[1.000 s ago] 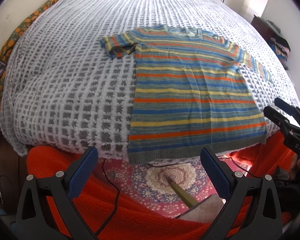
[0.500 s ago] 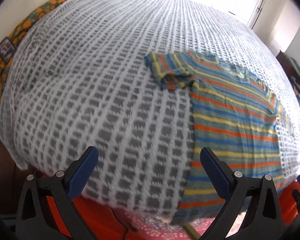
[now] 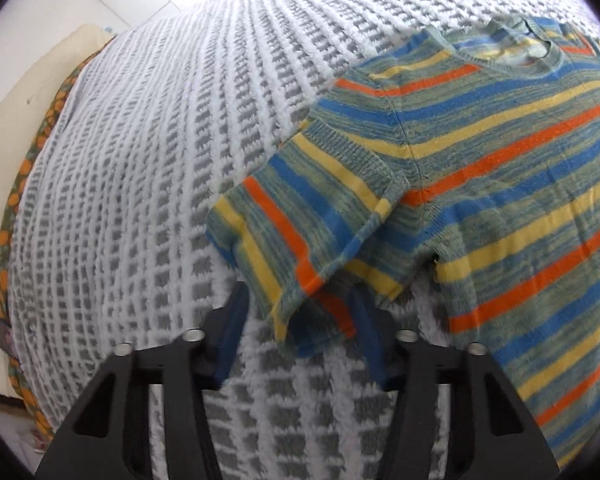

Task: Fold small clothes
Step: 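Grasp the cuff of the other sleeve with the left gripper, then fold that sleeve side of the sweater inward over the body with the left gripper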

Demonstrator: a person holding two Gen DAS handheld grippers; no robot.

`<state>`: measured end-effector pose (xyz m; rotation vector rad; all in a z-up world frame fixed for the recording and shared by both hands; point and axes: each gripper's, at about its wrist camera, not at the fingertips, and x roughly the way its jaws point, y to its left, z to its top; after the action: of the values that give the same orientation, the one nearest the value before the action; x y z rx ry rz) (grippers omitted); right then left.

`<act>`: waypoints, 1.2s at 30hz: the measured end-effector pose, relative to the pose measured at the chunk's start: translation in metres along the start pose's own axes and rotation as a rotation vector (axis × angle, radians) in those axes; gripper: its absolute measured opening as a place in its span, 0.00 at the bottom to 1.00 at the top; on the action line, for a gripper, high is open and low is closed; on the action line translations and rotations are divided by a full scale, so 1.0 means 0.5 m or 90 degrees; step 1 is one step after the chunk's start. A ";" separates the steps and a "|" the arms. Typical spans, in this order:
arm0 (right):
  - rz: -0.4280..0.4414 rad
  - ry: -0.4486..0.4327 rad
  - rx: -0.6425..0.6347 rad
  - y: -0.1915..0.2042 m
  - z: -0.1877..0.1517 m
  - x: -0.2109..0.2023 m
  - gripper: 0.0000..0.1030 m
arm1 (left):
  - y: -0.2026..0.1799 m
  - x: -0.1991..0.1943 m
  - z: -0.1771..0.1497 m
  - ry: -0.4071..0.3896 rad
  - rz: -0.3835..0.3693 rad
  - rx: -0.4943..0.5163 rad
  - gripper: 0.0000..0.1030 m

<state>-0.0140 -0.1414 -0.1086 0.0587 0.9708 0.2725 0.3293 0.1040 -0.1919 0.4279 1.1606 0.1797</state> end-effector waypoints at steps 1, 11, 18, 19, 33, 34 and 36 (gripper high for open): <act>-0.001 0.004 0.004 -0.003 0.001 0.004 0.72 | 0.018 0.011 0.007 0.010 -0.001 -0.037 0.06; 0.011 0.020 0.002 -0.005 0.003 0.032 0.72 | 0.298 0.050 -0.373 0.105 -0.271 -0.798 0.14; 0.013 0.024 -0.017 0.012 0.001 0.037 0.72 | 0.343 -0.004 -0.380 0.065 -0.222 -0.730 0.53; 0.012 0.025 -0.018 0.013 0.001 0.038 0.72 | 0.354 -0.009 -0.374 0.055 -0.203 -0.731 0.58; 0.017 0.049 -0.030 0.027 -0.002 0.059 0.72 | 0.280 -0.016 -0.152 0.006 -0.126 -0.341 0.87; 0.016 0.049 -0.029 0.027 -0.002 0.060 0.72 | 0.260 -0.008 -0.130 0.002 -0.103 -0.296 0.89; 0.013 0.051 -0.023 0.025 -0.002 0.062 0.72 | 0.213 0.017 -0.091 0.010 -0.062 -0.195 0.91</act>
<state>-0.0006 -0.1214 -0.1320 0.0246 1.0450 0.3140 0.2998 0.2140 -0.1698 0.0997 1.1440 0.2724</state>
